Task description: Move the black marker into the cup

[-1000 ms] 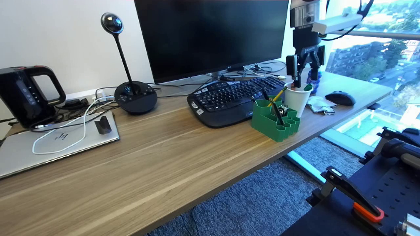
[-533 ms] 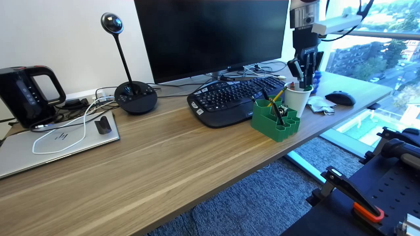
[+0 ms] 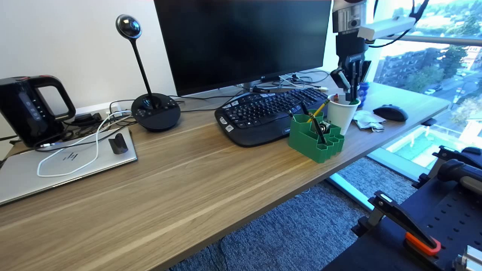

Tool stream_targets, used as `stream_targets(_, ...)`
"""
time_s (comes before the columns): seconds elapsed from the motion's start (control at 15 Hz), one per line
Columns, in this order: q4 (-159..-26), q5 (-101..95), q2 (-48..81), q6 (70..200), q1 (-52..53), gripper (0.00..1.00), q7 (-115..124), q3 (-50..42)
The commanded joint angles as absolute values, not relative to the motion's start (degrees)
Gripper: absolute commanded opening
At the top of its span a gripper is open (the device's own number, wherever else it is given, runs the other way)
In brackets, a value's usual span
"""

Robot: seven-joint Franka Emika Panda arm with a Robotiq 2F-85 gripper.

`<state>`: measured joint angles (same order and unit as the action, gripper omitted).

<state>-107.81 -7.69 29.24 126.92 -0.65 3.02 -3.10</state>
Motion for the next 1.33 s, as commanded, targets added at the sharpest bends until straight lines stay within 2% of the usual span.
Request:
stream_targets(0.0, -106.3, -8.1, 29.9, 125.0, 0.0, 0.40, 4.0, -3.5)
stream_targets(0.13, -106.4, -8.1, 29.8, 125.0, 0.0, 0.51, 3.8, -3.5)
stream_targets(0.47, -106.3, -8.1, 29.8, 124.8, 0.0, 0.89, 3.9, -3.5)
stream_targets(0.6, -106.3, -8.0, 29.8, 124.8, 0.0, 1.00, 3.8, -3.4)
stream_targets(1.27, -106.9, -7.8, 29.2, 120.9, -0.2, 1.00, 3.4, -3.2)
